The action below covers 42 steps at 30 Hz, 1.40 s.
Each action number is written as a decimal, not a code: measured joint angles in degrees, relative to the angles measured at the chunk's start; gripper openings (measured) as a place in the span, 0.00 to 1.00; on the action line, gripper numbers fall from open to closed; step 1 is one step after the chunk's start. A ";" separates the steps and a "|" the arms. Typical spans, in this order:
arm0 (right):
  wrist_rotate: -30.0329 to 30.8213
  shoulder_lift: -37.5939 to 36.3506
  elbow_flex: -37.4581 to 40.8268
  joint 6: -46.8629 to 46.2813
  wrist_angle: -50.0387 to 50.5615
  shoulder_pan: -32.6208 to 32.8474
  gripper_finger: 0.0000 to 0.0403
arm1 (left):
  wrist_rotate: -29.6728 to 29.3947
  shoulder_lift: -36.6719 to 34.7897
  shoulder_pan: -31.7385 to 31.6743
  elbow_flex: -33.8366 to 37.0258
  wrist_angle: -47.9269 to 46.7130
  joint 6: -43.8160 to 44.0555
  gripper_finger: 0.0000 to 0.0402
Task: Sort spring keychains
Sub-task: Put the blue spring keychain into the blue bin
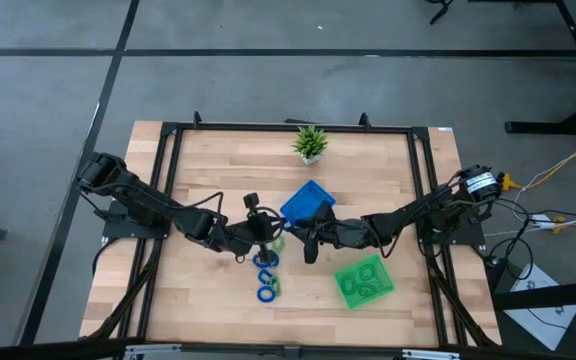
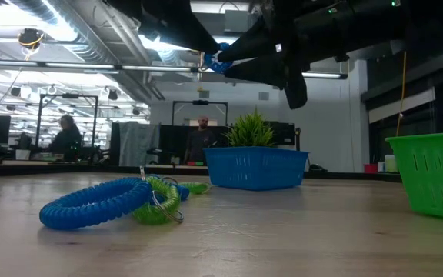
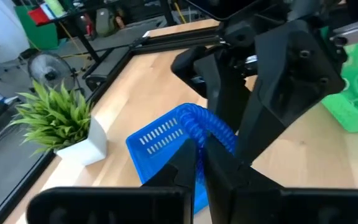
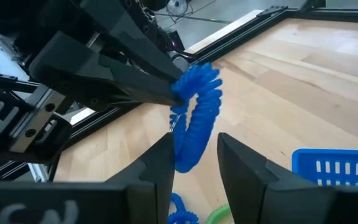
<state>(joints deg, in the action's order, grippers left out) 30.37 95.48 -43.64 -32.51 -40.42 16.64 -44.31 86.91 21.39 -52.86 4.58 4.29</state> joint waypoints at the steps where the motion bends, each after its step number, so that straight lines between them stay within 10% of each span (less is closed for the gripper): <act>1: 0.00 0.00 0.00 0.06 0.00 0.00 0.30 | 0.10 0.00 0.00 0.00 0.00 0.00 0.03; 15: -3.06 -0.02 -0.04 2.52 0.93 0.07 0.06 | 0.79 0.00 0.00 0.00 -0.50 0.00 0.09; 42: -2.93 -0.04 -0.04 4.52 6.39 -1.12 0.07 | 12.74 -0.09 -0.12 0.00 -13.70 20.52 0.29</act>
<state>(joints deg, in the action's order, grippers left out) 27.44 95.44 -43.68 -27.98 -34.04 15.52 -31.58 86.83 21.27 -52.86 -9.12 24.82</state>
